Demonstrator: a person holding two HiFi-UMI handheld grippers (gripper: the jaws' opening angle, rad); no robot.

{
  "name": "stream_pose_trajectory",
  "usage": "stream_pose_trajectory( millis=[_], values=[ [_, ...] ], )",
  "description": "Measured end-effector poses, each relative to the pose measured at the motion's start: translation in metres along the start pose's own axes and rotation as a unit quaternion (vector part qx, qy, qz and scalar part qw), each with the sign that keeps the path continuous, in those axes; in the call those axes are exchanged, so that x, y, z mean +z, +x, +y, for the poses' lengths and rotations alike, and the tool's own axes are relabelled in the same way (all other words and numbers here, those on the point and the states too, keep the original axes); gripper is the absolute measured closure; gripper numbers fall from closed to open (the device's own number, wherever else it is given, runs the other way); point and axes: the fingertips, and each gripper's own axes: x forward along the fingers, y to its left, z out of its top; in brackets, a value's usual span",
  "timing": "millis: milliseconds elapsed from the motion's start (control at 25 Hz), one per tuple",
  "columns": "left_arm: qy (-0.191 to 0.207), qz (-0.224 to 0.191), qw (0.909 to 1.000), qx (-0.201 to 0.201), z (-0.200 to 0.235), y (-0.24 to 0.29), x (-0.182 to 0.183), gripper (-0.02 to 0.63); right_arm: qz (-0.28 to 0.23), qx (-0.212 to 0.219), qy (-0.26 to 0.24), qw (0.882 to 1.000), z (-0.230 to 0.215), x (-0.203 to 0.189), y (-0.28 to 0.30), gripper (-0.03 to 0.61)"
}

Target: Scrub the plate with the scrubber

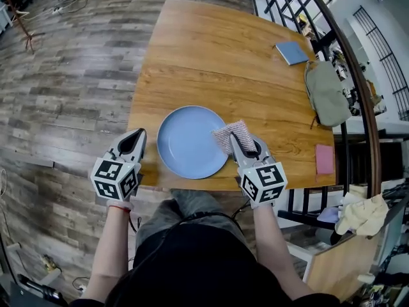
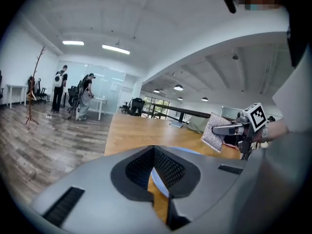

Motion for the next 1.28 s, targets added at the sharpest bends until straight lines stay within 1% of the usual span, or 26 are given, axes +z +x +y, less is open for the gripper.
stream_pose_trajectory(
  millis=[80,280,480,640,760,880,1000,1120,1280],
  values=[
    [0.025,-0.028,0.9993,-0.004,-0.003,-0.003,0.019,0.617,-0.027,-0.011,-0.001,1.0,-0.002,0.017,-0.006,0.505],
    [0.043,-0.073,0.9963,-0.009,-0.009,-0.004,0.061,0.617,-0.076,-0.032,-0.005,0.997,-0.01,0.054,-0.018,0.505],
    [0.046,-0.117,0.992,-0.009,-0.014,-0.011,0.1,0.617,-0.132,-0.037,-0.011,0.99,-0.01,0.093,-0.033,0.503],
    [0.046,-0.147,0.9881,-0.009,-0.016,-0.017,0.129,0.617,-0.155,-0.039,-0.01,0.987,-0.008,0.119,-0.038,0.503],
    [0.047,-0.157,0.9864,-0.01,-0.02,-0.023,0.144,0.617,-0.165,-0.039,-0.004,0.985,-0.006,0.133,-0.043,0.503],
    [0.047,-0.161,0.9858,-0.006,-0.02,-0.03,0.152,0.617,-0.173,-0.042,-0.015,0.984,-0.002,0.144,-0.049,0.503],
    [0.038,-0.159,0.9865,0.004,-0.015,-0.039,0.152,0.617,-0.178,-0.046,-0.026,0.983,0.002,0.153,-0.055,0.503],
    [0.024,-0.164,0.9862,0.003,-0.012,-0.047,0.15,0.617,-0.185,-0.05,-0.029,0.981,0.005,0.158,-0.062,0.503],
    [0.028,-0.169,0.9852,0.001,-0.016,-0.054,0.156,0.617,-0.186,-0.055,-0.03,0.981,0.006,0.161,-0.066,0.503]
  ],
)
